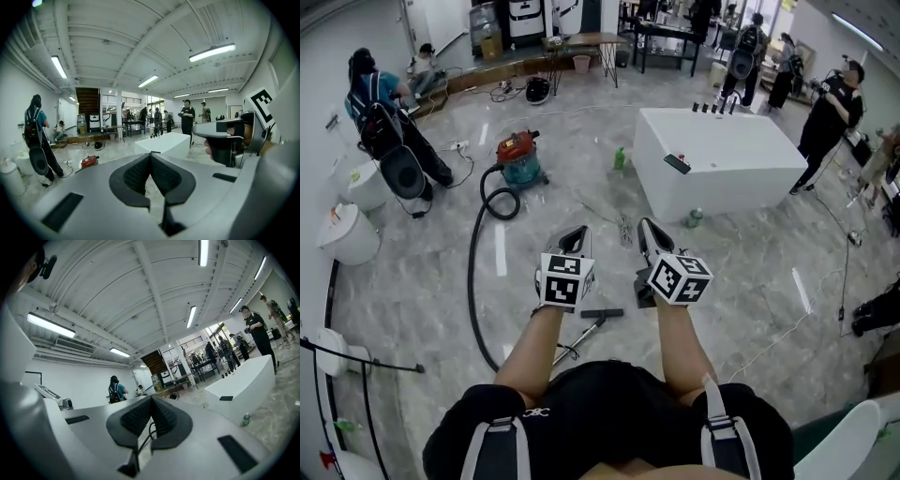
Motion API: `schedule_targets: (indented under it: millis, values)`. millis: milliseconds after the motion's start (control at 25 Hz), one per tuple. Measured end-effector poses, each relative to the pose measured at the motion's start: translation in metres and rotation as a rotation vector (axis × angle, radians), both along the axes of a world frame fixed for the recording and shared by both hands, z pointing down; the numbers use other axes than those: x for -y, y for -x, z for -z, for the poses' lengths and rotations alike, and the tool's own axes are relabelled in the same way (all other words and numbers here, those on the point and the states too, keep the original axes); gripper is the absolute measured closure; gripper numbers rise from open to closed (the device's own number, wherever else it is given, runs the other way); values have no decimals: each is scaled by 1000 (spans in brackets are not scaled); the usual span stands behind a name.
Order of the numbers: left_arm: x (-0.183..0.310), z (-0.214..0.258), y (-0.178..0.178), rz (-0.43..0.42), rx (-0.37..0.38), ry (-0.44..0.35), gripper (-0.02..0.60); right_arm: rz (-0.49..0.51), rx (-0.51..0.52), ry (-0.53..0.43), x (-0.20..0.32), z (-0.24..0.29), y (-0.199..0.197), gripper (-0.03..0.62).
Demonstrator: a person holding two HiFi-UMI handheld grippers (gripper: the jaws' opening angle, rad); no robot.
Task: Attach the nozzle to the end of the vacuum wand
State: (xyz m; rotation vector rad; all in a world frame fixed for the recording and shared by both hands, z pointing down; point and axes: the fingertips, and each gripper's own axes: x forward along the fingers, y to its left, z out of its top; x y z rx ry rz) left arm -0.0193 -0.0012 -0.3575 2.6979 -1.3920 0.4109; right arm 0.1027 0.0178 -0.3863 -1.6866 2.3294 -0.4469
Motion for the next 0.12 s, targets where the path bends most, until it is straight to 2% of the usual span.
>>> schedule_targets:
  millis: [120]
  values:
    - [6,-1,-2,-15,-32,18,574,1,-2,0,6,-2,0,580]
